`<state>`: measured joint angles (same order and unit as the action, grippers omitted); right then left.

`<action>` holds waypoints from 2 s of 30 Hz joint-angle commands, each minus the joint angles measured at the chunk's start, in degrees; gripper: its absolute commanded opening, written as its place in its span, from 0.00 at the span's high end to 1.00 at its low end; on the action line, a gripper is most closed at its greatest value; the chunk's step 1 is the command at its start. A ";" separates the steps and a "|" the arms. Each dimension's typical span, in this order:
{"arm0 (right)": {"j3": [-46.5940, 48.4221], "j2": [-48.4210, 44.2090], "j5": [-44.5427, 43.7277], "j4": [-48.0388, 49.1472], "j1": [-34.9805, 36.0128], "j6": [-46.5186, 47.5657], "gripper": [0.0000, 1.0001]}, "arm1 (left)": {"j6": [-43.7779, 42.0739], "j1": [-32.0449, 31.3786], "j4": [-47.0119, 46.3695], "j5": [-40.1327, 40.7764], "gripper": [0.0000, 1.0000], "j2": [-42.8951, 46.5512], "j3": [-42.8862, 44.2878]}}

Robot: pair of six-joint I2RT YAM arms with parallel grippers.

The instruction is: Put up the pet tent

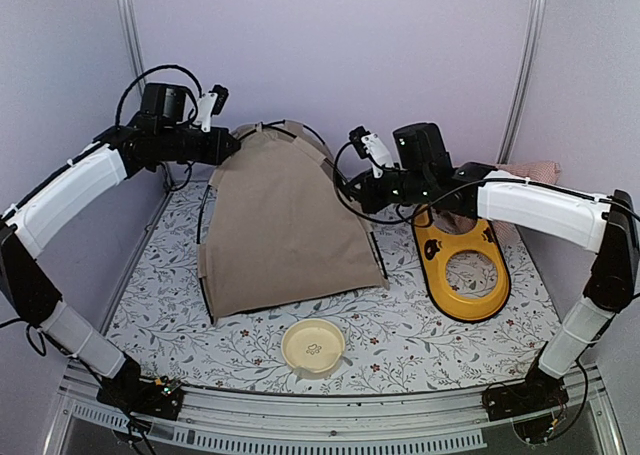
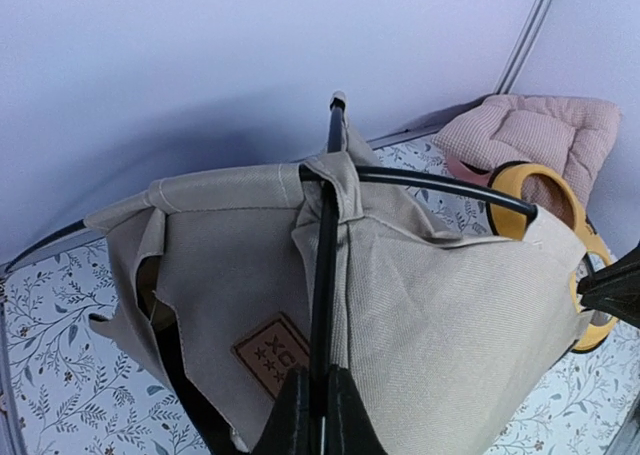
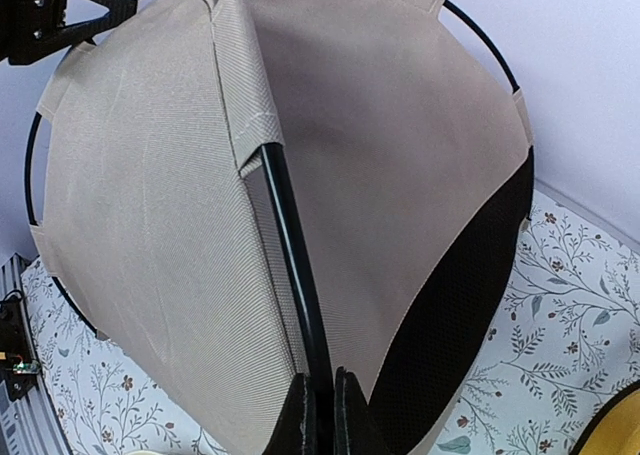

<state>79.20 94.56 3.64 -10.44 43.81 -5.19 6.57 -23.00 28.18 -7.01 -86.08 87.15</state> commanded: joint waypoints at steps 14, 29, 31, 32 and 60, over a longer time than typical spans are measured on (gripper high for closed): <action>21.36 5.42 -5.96 -14.82 -2.85 -6.37 0.21 | 16.59 -2.54 -26.77 10.82 1.00 9.94 -6.31; 20.03 4.58 -15.48 -8.09 16.02 -12.15 0.01 | 32.14 -12.87 -47.41 28.16 1.00 4.21 -5.25; 19.50 5.04 -16.67 -7.62 17.08 -12.53 0.01 | 32.27 -14.11 -49.40 29.86 1.00 3.56 -5.43; 19.38 5.28 -17.16 -7.51 17.43 -12.56 0.01 | 32.34 -14.62 -50.71 30.47 1.00 3.18 -5.62; 14.31 9.43 -35.16 -8.56 17.44 -9.37 1.00 | 30.29 -17.89 -53.75 23.56 0.84 3.01 -11.92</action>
<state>96.18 107.26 -24.51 -19.31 61.73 -15.40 41.23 -40.77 -22.65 21.65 -86.78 77.65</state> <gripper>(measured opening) 0.047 0.068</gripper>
